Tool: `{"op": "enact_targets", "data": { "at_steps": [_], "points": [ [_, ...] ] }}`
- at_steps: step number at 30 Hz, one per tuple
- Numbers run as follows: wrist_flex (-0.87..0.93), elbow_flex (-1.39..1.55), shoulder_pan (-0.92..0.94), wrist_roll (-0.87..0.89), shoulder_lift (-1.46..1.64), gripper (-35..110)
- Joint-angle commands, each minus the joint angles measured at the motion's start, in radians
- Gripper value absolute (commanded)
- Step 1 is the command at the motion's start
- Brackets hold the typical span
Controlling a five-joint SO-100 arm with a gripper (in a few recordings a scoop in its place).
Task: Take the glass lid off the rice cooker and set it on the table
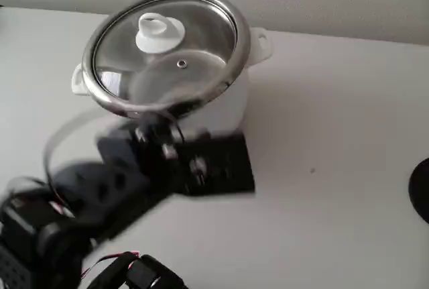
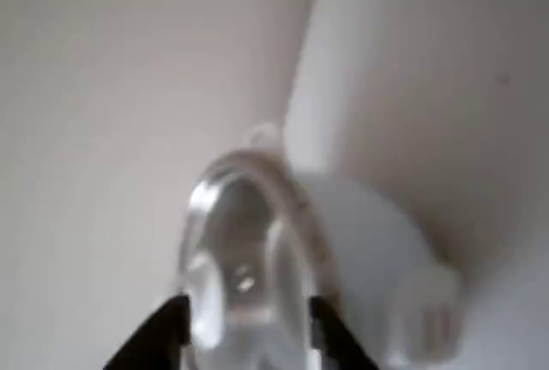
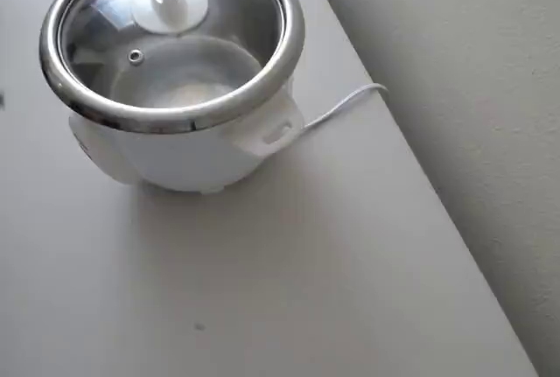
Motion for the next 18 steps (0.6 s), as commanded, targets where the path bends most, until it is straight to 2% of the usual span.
{"op": "enact_targets", "data": {
  "at_steps": [1, 8, 18],
  "points": [
    [0.021, -0.265, -0.181, 0.095, -0.155, 20],
    [-0.028, -0.425, -0.407, 0.212, -0.348, 21],
    [-0.126, -0.563, -0.492, 0.264, -0.557, 21]
  ]
}}
